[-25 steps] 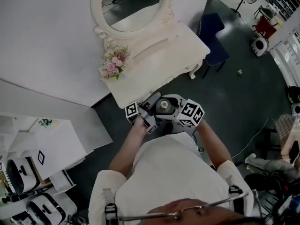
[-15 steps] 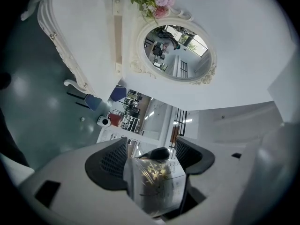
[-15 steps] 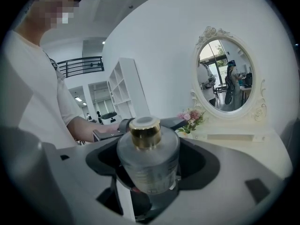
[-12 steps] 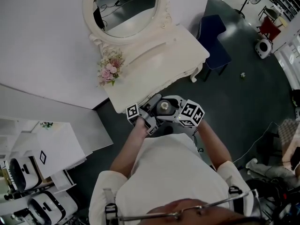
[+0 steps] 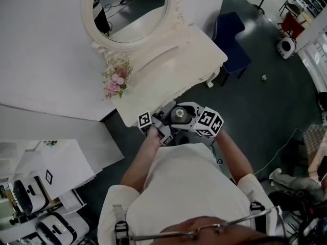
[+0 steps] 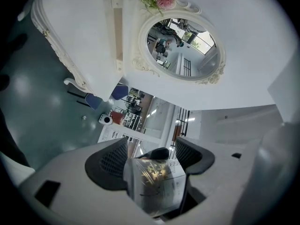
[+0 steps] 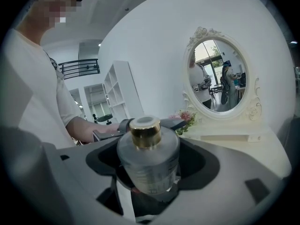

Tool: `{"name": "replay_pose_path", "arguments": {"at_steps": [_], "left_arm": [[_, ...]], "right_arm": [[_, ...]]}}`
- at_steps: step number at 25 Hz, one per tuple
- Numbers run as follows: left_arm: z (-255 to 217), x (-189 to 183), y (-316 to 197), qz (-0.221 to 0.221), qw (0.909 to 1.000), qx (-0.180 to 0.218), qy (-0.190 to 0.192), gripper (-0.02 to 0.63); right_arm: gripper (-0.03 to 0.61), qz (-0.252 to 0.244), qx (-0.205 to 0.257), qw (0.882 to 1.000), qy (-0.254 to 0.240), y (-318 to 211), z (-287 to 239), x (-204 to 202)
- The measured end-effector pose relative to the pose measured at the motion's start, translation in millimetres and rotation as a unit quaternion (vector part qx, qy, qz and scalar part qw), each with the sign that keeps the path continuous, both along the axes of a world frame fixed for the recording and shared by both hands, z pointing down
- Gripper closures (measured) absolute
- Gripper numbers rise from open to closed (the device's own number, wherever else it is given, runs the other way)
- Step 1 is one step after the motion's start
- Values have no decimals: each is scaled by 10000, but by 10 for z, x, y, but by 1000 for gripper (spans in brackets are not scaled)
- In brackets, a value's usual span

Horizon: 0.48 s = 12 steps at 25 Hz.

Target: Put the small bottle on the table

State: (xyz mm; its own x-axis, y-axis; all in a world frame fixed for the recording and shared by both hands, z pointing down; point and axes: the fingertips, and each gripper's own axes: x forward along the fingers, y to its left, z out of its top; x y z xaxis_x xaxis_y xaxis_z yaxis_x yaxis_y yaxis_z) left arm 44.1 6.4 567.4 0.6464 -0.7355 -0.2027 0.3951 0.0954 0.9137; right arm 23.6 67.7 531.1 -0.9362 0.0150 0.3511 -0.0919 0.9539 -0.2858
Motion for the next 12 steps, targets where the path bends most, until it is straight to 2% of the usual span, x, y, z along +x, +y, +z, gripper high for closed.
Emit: {"name": "replay_pose_path", "arguments": {"at_steps": [12], "left_arm": [[96, -242, -908, 490, 9987, -65, 149, 299]], "right_arm": [[221, 485, -87, 9986, 214, -935, 105, -313]]}}
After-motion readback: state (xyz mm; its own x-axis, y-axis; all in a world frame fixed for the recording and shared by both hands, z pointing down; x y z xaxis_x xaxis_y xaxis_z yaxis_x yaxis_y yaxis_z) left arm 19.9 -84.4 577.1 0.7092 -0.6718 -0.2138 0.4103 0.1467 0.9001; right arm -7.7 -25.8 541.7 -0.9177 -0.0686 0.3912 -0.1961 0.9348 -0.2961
